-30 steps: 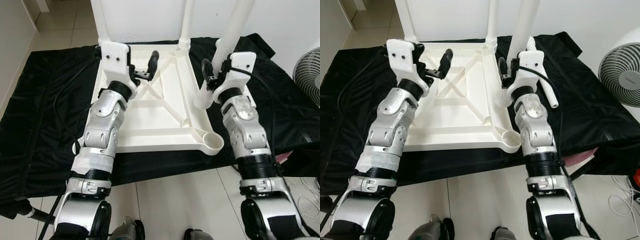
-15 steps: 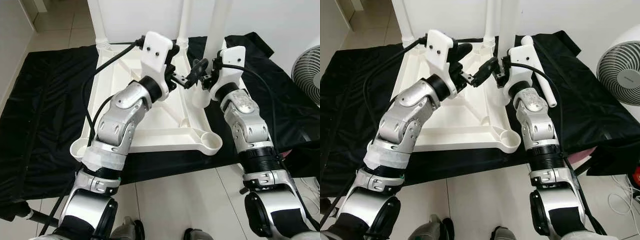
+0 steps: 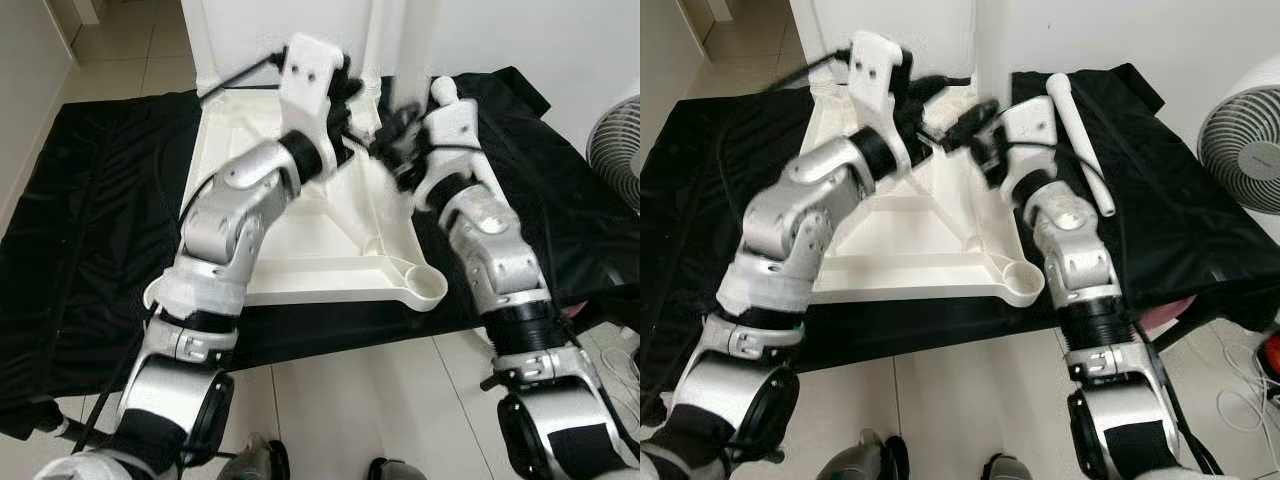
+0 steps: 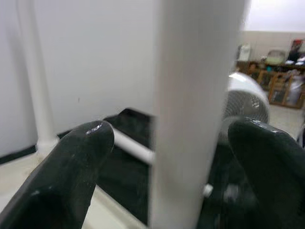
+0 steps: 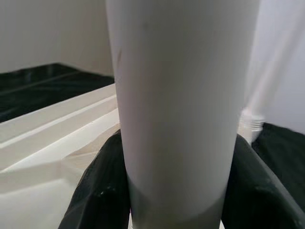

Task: Building children table

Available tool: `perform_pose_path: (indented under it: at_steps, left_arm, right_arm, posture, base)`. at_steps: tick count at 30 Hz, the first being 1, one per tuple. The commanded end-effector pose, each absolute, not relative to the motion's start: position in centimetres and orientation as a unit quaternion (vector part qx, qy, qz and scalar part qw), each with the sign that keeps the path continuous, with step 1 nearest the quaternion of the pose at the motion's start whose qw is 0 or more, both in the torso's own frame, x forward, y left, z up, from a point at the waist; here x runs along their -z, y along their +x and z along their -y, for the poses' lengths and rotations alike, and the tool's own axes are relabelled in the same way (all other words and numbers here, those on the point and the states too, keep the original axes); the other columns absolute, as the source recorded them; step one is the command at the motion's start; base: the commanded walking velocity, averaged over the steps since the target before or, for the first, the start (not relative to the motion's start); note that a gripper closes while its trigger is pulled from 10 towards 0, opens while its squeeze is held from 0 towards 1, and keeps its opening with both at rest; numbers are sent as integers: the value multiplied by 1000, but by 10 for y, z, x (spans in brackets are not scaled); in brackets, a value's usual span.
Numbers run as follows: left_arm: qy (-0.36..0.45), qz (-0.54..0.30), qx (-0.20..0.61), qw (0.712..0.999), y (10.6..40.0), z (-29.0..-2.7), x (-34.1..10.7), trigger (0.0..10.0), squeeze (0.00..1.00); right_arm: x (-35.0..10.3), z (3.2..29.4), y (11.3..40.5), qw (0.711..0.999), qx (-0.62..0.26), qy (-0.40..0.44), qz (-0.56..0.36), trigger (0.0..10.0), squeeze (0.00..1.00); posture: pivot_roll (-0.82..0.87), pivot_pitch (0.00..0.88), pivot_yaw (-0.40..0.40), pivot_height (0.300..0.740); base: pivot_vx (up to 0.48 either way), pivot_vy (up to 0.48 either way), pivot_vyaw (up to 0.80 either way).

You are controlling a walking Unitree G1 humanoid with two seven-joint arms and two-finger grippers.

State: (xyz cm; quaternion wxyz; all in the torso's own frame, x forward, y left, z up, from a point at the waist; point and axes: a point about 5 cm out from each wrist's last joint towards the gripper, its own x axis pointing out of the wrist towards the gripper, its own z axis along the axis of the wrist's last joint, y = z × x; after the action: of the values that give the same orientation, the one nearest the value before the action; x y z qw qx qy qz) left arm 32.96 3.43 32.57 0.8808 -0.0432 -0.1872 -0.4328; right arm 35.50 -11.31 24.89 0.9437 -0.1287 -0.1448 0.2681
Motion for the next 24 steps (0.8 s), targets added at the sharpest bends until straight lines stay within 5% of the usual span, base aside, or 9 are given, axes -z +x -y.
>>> perform_pose_path:
  at_steps: [1, 16, 17, 24]
  left_arm:
    - [-58, 182, 433, 881, 332, -36, -330, 10000, 0]
    - [-75, 167, 447, 876, 336, -32, -345, 9922, 0]
    - [-80, 163, 443, 878, 338, -33, -345, 0, 0]
    - [-75, 159, 445, 878, 339, -34, -344, 0, 0]
  right_arm:
    - [-254, 110, 352, 936, -282, -138, 158, 10000, 0]
    - [-254, 109, 350, 931, -293, -147, 159, 10000, 0]
    - [-254, 110, 349, 931, -292, -148, 160, 10000, 0]
    - [-255, 112, 351, 936, -280, -139, 163, 10000, 0]
  posture:
    - [-52, 51, 44, 740]
    - [-53, 50, 48, 740]
    - [-52, 54, 52, 740]
    - [-52, 54, 52, 740]
  base:
    - [0, 0, 0]
    - [0, 0, 0]
    - [0, 0, 0]
    - [0, 0, 0]
